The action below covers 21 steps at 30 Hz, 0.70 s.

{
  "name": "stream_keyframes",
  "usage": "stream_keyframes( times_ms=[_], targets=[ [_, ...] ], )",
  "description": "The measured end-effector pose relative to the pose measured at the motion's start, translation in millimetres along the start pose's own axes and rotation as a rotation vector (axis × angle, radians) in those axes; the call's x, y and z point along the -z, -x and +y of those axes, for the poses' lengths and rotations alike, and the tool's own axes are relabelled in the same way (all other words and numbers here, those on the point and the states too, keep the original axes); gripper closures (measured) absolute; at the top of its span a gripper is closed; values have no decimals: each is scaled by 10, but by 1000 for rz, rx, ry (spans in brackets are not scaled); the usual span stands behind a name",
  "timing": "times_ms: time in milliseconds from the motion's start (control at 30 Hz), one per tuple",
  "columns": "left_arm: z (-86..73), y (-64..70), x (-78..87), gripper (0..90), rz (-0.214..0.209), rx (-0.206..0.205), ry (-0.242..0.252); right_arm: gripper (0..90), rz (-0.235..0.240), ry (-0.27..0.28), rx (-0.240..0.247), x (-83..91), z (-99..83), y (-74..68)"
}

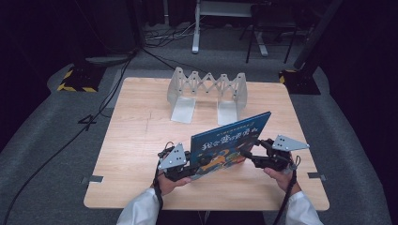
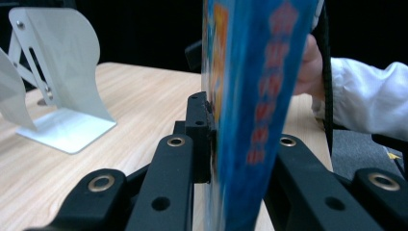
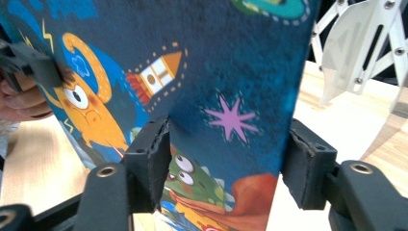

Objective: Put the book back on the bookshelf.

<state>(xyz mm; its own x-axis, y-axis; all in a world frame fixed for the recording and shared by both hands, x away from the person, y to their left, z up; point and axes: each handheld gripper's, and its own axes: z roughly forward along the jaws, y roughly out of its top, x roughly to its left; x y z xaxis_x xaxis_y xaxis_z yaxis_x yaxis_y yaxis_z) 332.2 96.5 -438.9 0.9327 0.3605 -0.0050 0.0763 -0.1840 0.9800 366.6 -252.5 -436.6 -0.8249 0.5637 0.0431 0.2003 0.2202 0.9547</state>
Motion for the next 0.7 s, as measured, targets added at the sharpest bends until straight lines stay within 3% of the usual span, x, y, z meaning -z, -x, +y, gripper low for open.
stream_keyframes(
  times_ms=[267, 367, 533, 700],
  targets=[
    [-5, -17, -30, 803, -11, -8, 17, 424, 6, 7, -17, -5, -34, 18],
    [-5, -26, -30, 813, -1, -14, 15, 397, 8, -22, -42, -13, -102, 47],
    [-14, -50, -29, 812, 3, -6, 23, 363, -33, -103, -53, 33, -294, 120],
    [4, -53, -31, 794, 14, -14, 21, 389, -51, -85, -104, 141, -382, 170]
  ],
)
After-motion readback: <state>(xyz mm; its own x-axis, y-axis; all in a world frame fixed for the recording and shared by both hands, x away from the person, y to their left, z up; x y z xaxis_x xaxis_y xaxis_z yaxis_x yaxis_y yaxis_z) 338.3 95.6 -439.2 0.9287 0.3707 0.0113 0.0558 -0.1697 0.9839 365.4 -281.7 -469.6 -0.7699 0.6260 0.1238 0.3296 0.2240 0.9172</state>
